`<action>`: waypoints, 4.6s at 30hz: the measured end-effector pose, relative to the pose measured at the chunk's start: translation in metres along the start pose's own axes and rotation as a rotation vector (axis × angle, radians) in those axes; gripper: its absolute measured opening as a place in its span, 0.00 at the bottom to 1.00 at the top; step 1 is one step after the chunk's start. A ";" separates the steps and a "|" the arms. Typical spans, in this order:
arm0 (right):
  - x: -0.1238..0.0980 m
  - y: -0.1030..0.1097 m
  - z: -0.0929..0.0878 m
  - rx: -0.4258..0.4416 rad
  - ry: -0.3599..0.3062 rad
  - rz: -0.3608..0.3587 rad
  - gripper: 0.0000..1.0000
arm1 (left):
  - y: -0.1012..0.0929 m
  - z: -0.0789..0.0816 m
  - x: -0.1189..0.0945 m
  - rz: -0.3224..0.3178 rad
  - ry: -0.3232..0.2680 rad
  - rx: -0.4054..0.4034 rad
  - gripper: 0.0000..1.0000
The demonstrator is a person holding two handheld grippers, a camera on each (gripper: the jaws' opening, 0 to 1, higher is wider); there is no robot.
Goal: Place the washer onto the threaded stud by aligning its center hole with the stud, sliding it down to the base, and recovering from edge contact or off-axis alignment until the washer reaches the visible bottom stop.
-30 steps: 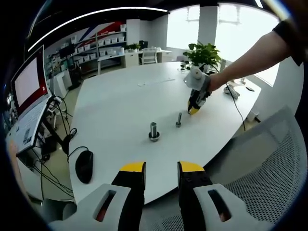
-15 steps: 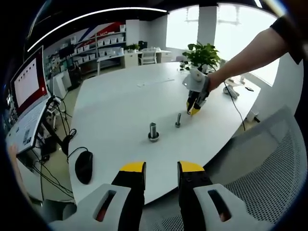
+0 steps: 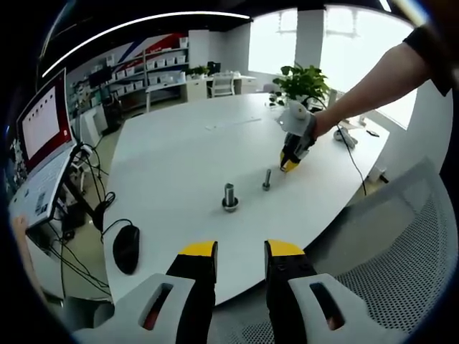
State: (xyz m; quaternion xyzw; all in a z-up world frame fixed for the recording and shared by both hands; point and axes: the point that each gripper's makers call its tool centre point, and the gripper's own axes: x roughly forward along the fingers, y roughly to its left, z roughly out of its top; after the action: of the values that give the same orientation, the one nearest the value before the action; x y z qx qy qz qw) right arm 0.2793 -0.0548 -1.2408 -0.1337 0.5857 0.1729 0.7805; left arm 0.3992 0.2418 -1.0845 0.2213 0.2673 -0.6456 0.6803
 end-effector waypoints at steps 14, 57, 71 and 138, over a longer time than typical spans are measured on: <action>0.003 -0.002 -0.002 -0.081 0.219 -0.010 0.16 | 0.003 -0.004 0.002 0.005 0.015 0.007 0.24; -0.015 0.024 0.032 0.188 -0.065 -0.077 0.14 | -0.001 0.001 -0.001 0.004 -0.001 0.006 0.24; -0.027 0.039 0.095 0.073 -0.145 -0.041 0.14 | 0.003 0.002 -0.001 0.008 -0.023 0.007 0.24; 0.008 0.055 0.080 0.027 0.052 0.002 0.14 | -0.003 0.007 -0.003 -0.006 -0.039 0.014 0.24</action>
State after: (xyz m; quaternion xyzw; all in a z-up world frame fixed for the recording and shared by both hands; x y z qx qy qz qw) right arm 0.3270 0.0290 -1.2269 -0.1269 0.6081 0.1622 0.7667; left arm 0.3969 0.2396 -1.0774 0.2128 0.2501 -0.6536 0.6819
